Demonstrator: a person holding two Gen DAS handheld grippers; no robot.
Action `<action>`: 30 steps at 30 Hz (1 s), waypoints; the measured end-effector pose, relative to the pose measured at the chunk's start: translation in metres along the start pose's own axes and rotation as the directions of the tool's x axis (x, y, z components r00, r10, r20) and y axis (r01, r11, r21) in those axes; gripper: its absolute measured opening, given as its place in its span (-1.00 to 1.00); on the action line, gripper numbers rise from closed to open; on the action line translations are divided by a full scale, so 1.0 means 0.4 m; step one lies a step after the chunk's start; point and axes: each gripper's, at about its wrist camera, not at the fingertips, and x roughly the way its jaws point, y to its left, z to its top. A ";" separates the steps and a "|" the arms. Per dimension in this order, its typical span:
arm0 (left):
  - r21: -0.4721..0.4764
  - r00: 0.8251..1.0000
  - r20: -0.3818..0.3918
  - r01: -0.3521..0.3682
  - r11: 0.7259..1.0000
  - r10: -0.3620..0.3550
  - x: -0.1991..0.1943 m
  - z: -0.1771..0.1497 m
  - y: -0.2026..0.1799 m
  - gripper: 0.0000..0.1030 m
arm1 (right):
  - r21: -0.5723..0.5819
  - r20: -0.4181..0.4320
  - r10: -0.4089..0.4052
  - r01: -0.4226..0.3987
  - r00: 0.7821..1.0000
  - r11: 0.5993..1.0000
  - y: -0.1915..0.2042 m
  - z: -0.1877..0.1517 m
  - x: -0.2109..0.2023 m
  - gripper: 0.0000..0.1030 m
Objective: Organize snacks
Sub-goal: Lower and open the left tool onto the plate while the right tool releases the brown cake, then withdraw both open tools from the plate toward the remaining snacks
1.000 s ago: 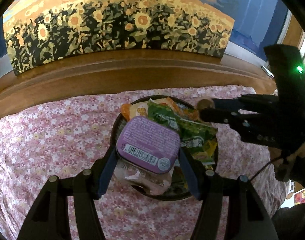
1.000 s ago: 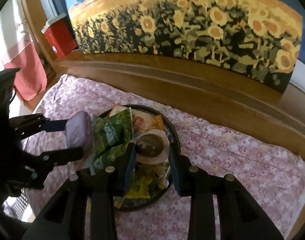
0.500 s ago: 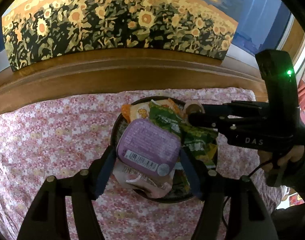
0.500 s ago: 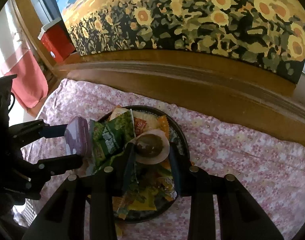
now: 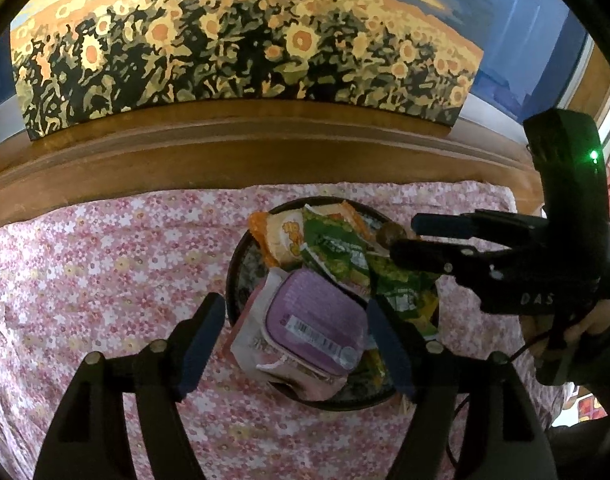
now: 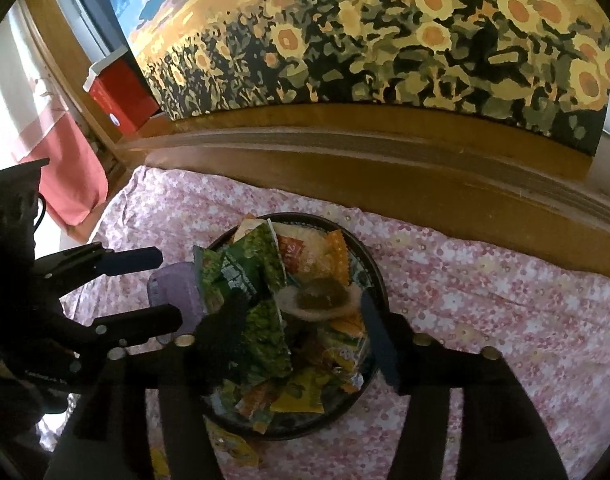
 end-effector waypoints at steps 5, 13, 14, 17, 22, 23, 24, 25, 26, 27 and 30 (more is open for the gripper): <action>-0.017 1.000 0.008 0.005 1.000 -0.005 -0.014 0.009 0.007 0.75 | 0.000 0.013 -0.003 0.003 1.000 1.000 0.001 0.001 -0.007 0.33; -0.054 0.998 0.050 0.038 0.998 -0.036 -0.042 0.018 0.026 1.00 | -0.009 0.033 -0.001 0.002 0.999 1.000 0.015 0.007 -0.015 0.35; -0.052 0.998 0.048 0.035 0.998 -0.032 -0.047 0.017 0.029 1.00 | -0.012 0.043 0.001 -0.001 0.999 1.000 0.018 0.006 -0.020 0.36; -0.043 0.999 0.045 0.021 0.999 -0.019 -0.059 0.019 0.029 1.00 | -0.018 0.063 0.003 -0.002 0.998 1.000 0.027 0.002 -0.031 0.44; -0.049 0.999 0.054 -0.003 0.999 0.006 -0.084 0.018 0.028 1.00 | -0.021 0.082 0.000 0.001 0.997 1.000 0.036 -0.005 -0.053 0.45; -0.053 0.998 0.057 -0.008 0.999 0.011 -0.087 0.018 0.029 1.00 | -0.022 0.089 -0.001 0.003 0.996 1.000 0.039 -0.007 -0.059 0.45; -0.057 0.998 0.062 -0.012 0.998 0.015 -0.094 0.017 0.029 1.00 | -0.021 0.093 -0.003 0.005 0.996 1.000 0.042 -0.009 -0.066 0.45; -0.059 0.998 0.066 -0.015 0.998 0.019 -0.100 0.016 0.028 1.00 | -0.022 0.095 -0.002 0.004 0.995 1.000 0.044 -0.008 -0.069 0.45; -0.060 0.997 0.070 -0.019 0.998 0.023 -0.107 0.014 0.027 1.00 | -0.026 0.104 -0.006 0.008 0.995 1.000 0.051 -0.010 -0.079 0.45; -0.062 0.997 0.076 -0.025 0.998 0.029 -0.116 0.012 0.026 1.00 | -0.030 0.110 -0.008 0.012 0.994 0.999 0.056 -0.011 -0.084 0.45; -0.070 0.994 0.094 -0.041 0.997 0.048 -0.144 0.001 0.022 1.00 | -0.063 0.147 -0.033 0.043 0.989 0.997 0.085 -0.023 -0.116 0.45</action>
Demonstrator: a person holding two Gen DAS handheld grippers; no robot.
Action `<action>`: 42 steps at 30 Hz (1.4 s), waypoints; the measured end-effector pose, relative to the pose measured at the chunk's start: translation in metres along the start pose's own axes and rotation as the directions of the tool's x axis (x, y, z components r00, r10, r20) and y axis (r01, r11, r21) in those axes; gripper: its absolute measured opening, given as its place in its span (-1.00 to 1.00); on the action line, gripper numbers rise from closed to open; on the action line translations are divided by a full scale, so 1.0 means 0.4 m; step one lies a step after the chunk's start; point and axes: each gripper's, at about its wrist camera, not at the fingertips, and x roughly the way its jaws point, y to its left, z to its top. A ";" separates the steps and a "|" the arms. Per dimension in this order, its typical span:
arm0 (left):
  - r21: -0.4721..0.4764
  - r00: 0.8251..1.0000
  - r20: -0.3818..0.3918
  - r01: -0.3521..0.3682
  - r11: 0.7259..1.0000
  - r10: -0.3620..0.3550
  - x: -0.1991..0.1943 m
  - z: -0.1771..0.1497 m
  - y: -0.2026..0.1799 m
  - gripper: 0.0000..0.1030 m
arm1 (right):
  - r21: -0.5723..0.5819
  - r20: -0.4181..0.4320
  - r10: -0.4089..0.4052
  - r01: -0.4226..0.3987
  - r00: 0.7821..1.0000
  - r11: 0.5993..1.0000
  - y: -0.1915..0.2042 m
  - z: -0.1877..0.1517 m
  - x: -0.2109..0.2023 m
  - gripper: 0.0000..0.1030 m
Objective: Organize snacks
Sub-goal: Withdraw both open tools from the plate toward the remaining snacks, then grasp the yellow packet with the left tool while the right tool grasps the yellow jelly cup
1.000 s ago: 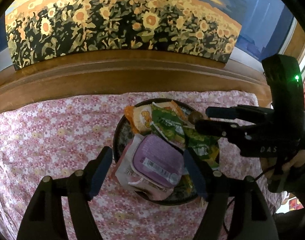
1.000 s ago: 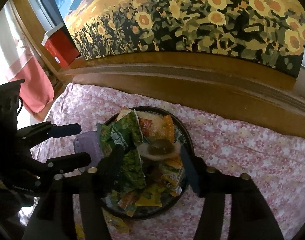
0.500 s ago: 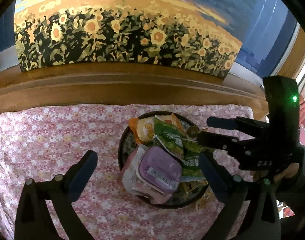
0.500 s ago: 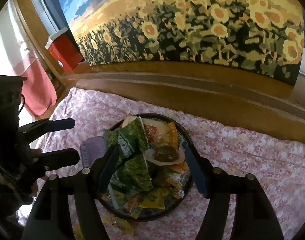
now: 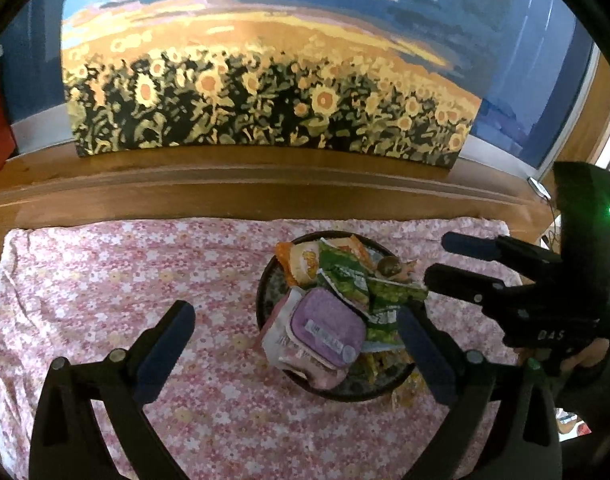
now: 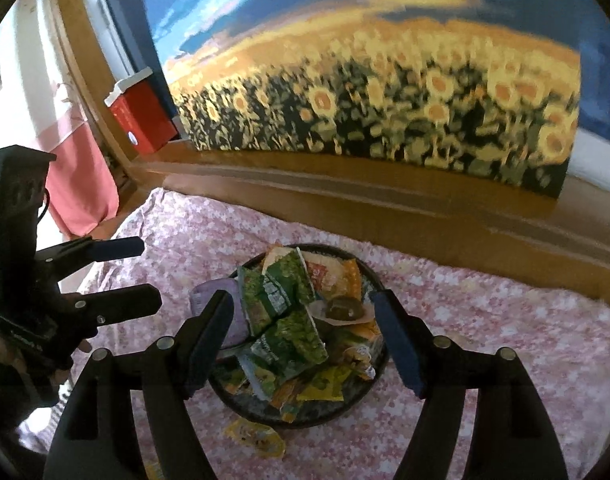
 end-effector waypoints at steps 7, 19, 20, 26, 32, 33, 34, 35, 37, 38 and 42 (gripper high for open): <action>-0.016 0.999 0.023 -0.024 1.000 0.024 -0.042 -0.037 -0.011 1.00 | -0.020 0.004 0.026 -0.026 1.000 0.999 0.039 -0.036 -0.039 0.46; -0.002 0.998 -0.022 -0.060 0.998 0.060 -0.072 -0.142 -0.062 1.00 | 0.028 -0.026 -0.002 0.003 1.000 1.000 0.046 -0.145 -0.081 0.46; -0.002 0.998 -0.028 -0.056 0.998 0.056 -0.075 -0.153 -0.067 1.00 | 0.035 -0.032 -0.005 0.006 0.999 0.999 0.044 -0.154 -0.081 0.46; -0.026 0.997 -0.069 -0.044 0.999 0.043 -0.079 -0.227 -0.095 1.00 | 0.070 -0.067 -0.017 0.022 0.998 0.997 0.046 -0.211 -0.077 0.46; -0.076 0.993 -0.103 -0.065 0.995 0.057 -0.078 -0.295 -0.129 0.97 | 0.107 -0.108 -0.052 0.064 0.993 0.992 0.048 -0.243 -0.052 0.46; -0.071 0.992 -0.111 -0.072 0.995 0.064 -0.075 -0.310 -0.139 0.95 | 0.116 -0.112 -0.052 0.065 0.992 0.991 0.047 -0.246 -0.049 0.46; -0.069 0.991 -0.113 -0.074 0.995 0.066 -0.073 -0.320 -0.143 0.92 | 0.130 -0.115 -0.048 0.063 0.992 0.989 0.046 -0.250 -0.045 0.46; -0.067 0.991 -0.115 -0.076 0.995 0.068 -0.069 -0.332 -0.149 0.91 | 0.136 -0.112 -0.047 0.062 0.993 0.989 0.046 -0.253 -0.044 0.46; -0.053 0.987 -0.144 -0.083 0.995 0.074 -0.051 -0.353 -0.161 0.76 | 0.141 -0.114 -0.053 0.069 0.992 0.988 0.046 -0.255 -0.043 0.46; -0.043 0.985 -0.152 -0.086 0.995 0.079 -0.045 -0.358 -0.166 0.72 | 0.146 -0.113 -0.054 0.070 0.992 0.987 0.046 -0.256 -0.047 0.46; 0.063 0.971 -0.193 -0.130 0.990 0.140 -0.010 -0.387 -0.201 -0.33 | 0.165 -0.112 -0.050 0.068 0.992 0.984 0.040 -0.263 -0.048 0.46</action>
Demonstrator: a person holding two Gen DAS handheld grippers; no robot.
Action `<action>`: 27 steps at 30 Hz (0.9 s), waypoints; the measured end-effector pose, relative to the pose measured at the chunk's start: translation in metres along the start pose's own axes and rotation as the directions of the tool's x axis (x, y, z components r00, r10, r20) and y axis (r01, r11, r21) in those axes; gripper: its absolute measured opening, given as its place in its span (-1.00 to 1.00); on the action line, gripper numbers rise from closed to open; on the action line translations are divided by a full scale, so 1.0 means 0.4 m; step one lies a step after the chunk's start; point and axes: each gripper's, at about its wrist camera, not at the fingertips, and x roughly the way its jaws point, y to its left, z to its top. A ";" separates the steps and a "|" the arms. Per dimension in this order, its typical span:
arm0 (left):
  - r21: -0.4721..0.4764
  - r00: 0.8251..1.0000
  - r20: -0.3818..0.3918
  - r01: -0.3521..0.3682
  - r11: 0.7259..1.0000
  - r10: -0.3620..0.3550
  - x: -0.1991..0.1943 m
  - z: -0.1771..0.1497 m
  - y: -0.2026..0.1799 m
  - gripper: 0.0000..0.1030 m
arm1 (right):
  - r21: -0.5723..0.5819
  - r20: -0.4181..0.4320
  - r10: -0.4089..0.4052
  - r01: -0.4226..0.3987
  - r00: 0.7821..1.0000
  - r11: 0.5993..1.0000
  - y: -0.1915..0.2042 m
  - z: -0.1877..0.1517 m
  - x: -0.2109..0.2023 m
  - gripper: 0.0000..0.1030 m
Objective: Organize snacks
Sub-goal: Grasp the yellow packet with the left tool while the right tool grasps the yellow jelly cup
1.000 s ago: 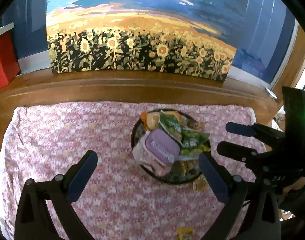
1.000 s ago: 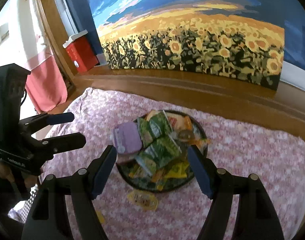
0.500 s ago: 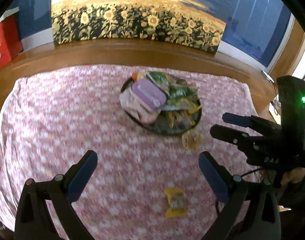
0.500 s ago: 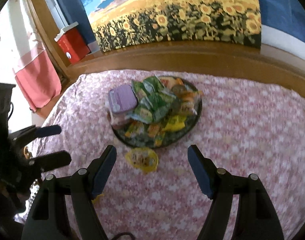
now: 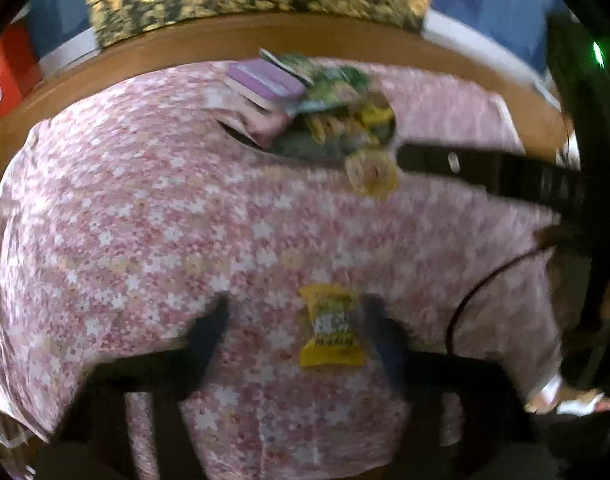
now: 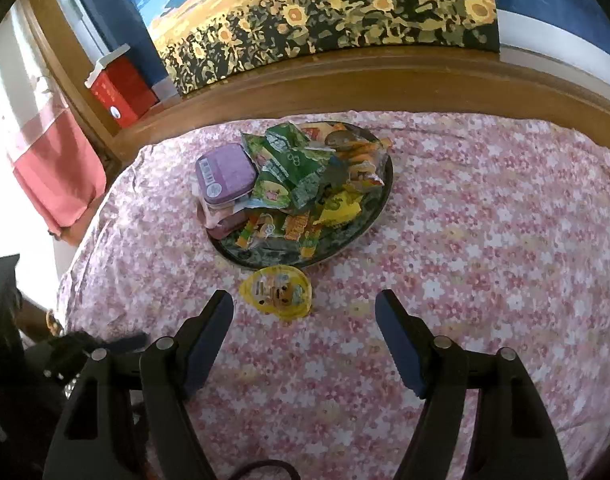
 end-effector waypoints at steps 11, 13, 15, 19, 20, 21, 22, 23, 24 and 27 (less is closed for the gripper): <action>-0.074 0.993 0.095 0.076 0.994 -0.069 -0.050 0.027 0.056 -0.65 | 0.019 -0.009 0.005 -0.005 1.000 1.000 0.005 -0.003 0.011 0.46; -0.080 0.993 0.106 0.068 0.994 -0.060 -0.057 0.035 0.068 -0.65 | 0.008 -0.009 0.006 -0.006 1.000 1.000 0.014 0.002 0.016 0.46; -0.085 0.993 0.108 0.060 0.995 -0.051 -0.059 0.039 0.082 -0.65 | -0.005 -0.011 0.005 -0.005 1.000 1.000 0.025 0.005 0.021 0.46; -0.094 0.992 0.117 0.049 0.994 -0.037 -0.066 0.045 0.104 -0.64 | -0.018 -0.017 -0.007 0.007 1.000 1.000 0.036 0.008 0.037 0.46; -0.098 0.992 0.121 0.051 0.994 -0.039 -0.069 0.042 0.105 -0.64 | -0.020 -0.017 -0.011 0.010 1.000 1.000 0.039 0.010 0.043 0.46; -0.098 0.991 0.124 0.052 0.994 -0.040 -0.073 0.035 0.107 -0.64 | -0.025 -0.015 -0.016 0.016 1.000 1.000 0.043 0.012 0.049 0.46; -0.096 0.992 0.124 0.050 0.994 -0.038 -0.073 0.034 0.107 -0.64 | -0.031 -0.014 -0.020 0.020 1.000 0.999 0.047 0.015 0.054 0.46; -0.095 0.992 0.123 0.048 0.994 -0.036 -0.072 0.034 0.108 -0.64 | -0.038 -0.013 -0.025 0.024 1.000 0.999 0.052 0.017 0.059 0.46; -0.097 0.992 0.120 0.048 0.994 -0.036 -0.071 0.034 0.109 -0.64 | -0.049 -0.013 -0.035 0.035 0.999 0.998 0.059 0.020 0.066 0.46; -0.101 0.993 0.118 0.044 0.994 -0.032 -0.071 0.035 0.113 -0.64 | -0.089 -0.015 -0.084 0.083 0.996 0.993 0.080 0.027 0.087 0.46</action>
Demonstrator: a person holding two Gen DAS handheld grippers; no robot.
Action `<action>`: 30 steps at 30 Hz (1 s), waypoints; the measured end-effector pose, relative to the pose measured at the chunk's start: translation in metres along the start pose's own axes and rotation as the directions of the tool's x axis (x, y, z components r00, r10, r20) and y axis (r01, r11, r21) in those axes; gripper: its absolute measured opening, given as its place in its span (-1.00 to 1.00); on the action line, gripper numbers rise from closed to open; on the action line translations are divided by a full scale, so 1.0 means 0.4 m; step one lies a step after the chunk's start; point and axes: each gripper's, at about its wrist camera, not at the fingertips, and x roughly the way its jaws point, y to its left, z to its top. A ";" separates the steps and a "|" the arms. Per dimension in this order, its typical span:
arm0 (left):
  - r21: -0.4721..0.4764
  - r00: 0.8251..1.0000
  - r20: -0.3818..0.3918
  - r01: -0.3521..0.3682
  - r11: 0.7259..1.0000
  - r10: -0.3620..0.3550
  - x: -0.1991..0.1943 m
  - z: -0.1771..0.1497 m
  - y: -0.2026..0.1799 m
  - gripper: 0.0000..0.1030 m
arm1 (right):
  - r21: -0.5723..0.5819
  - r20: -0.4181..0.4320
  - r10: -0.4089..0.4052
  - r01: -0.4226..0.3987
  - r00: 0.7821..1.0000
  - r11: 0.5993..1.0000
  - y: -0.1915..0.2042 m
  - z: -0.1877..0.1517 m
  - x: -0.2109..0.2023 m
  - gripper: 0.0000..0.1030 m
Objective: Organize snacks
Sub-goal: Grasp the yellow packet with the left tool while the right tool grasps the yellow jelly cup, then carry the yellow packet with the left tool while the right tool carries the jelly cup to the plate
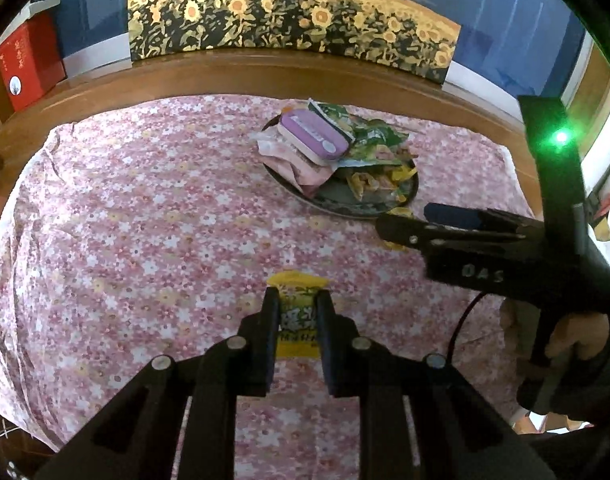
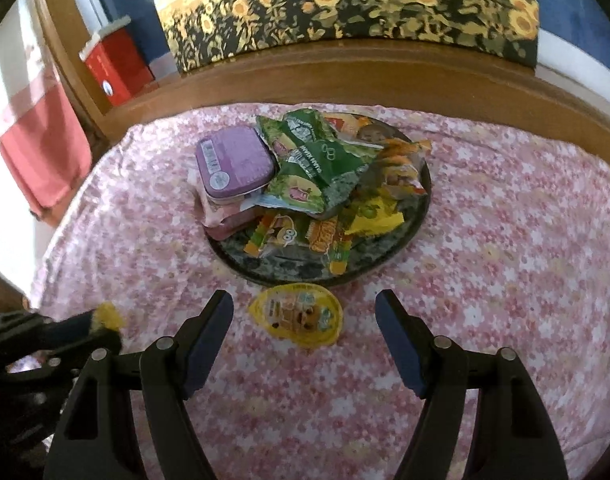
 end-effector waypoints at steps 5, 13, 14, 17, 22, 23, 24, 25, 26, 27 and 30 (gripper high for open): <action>-0.004 1.000 0.003 -0.011 1.000 0.011 -0.001 0.009 0.006 -0.64 | -0.018 -0.043 -0.037 0.036 0.998 0.999 0.005 0.005 0.037 0.04; -0.007 1.000 0.014 -0.023 1.000 0.024 0.004 0.023 0.016 -0.64 | -0.009 -0.003 0.032 -0.032 0.999 0.999 -0.022 -0.012 -0.021 -0.32; -0.007 1.000 0.016 -0.023 1.000 0.023 0.006 0.026 0.017 -0.64 | -0.013 0.014 0.043 -0.043 0.999 0.999 -0.024 -0.018 -0.042 -0.32; -0.002 1.000 0.024 -0.019 1.000 0.019 0.009 0.035 0.017 -0.64 | -0.010 0.046 0.057 -0.057 0.997 0.998 -0.036 -0.031 -0.088 -0.31; 0.007 0.999 0.044 -0.016 1.000 0.016 0.012 0.058 0.013 -0.64 | 0.006 0.091 0.064 -0.065 0.994 0.998 -0.051 -0.031 -0.138 -0.31; 0.009 0.999 0.049 -0.015 1.000 0.015 0.012 0.063 0.012 -0.64 | 0.006 0.098 0.065 -0.066 0.993 0.998 -0.050 -0.028 -0.143 -0.31; 0.012 0.998 0.054 -0.014 1.000 0.013 0.011 0.069 0.012 -0.64 | 0.007 0.105 0.067 -0.068 0.992 0.998 -0.053 -0.025 -0.150 -0.31; 0.014 0.998 0.061 -0.016 1.000 0.015 0.010 0.075 0.012 -0.64 | 0.007 0.113 0.071 -0.073 0.991 0.997 -0.055 -0.022 -0.156 -0.31; 0.016 0.998 0.068 -0.014 1.000 0.013 0.009 0.081 0.012 -0.64 | 0.005 0.120 0.074 -0.075 0.990 0.997 -0.056 -0.019 -0.163 -0.31; 0.019 0.997 0.074 -0.013 1.000 0.011 0.008 0.087 0.012 -0.64 | 0.003 0.125 0.075 -0.076 0.989 0.997 -0.057 -0.016 -0.168 -0.31; 0.028 0.997 0.081 -0.006 1.000 0.003 0.005 0.108 0.010 -0.64 | 0.000 0.145 0.077 -0.078 0.986 0.997 -0.058 -0.006 -0.182 -0.31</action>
